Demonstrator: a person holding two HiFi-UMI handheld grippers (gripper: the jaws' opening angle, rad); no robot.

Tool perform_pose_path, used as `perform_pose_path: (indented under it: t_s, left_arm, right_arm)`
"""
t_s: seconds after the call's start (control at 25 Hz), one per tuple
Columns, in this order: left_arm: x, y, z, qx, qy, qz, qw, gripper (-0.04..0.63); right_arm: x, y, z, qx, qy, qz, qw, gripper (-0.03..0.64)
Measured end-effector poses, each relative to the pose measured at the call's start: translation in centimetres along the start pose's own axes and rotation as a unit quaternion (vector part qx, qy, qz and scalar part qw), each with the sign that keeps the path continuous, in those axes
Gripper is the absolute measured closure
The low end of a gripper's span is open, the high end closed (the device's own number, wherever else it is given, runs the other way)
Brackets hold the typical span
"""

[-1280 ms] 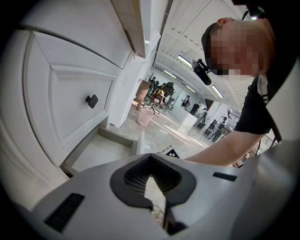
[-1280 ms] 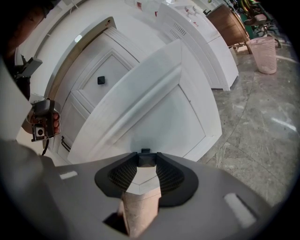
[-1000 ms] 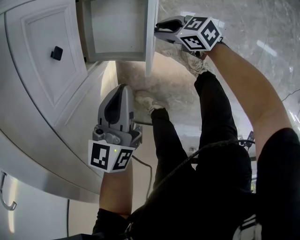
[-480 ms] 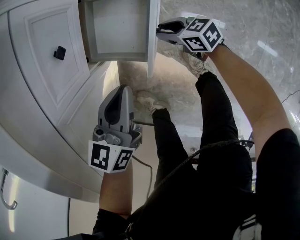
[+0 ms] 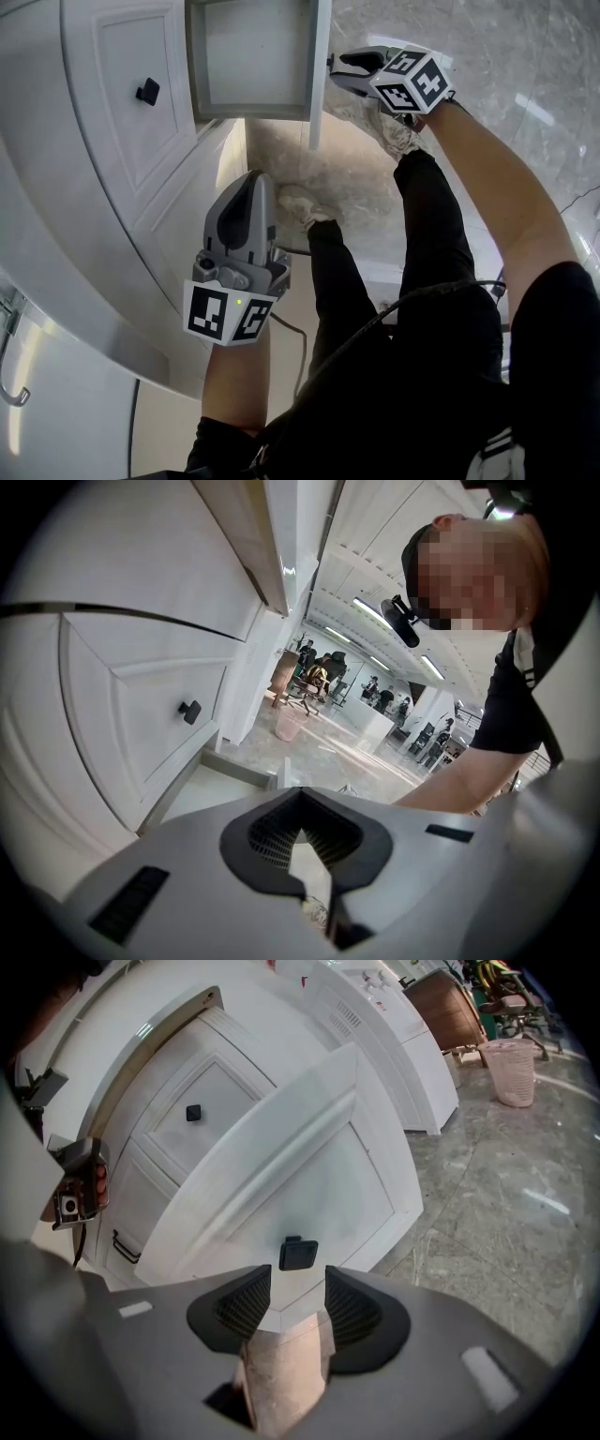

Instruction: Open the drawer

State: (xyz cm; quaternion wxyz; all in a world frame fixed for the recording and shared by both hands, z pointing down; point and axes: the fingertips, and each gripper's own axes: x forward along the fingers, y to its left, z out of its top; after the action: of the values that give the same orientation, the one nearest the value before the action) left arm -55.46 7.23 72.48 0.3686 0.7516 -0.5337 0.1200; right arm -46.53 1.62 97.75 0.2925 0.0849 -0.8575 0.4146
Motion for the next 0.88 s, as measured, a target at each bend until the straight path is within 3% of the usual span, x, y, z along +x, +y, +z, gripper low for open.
perform_pose_path:
  t_s: [0.4,0.64,0.88]
  left_arm:
    - [-4.0,-1.9,5.4,0.009,-0.036,0.009,0.9993,0.604]
    - [-7.6,-4.0,11.4,0.018,-0.074,0.015,0.9970,0.604]
    - [-12.4,-6.2,17.5,0.022,-0.108,0.023,0.9937,0.604]
  right_arm:
    - [-6.6,2.2,2.0,0.004,-0.023,-0.054,0.998,0.468]
    - [-12.3,5.7,7.9,-0.004,-0.065,-0.084,0.994,0.612]
    - [-16.9,11.4,14.4,-0.051,-0.069,-0.105,0.991,0.615]
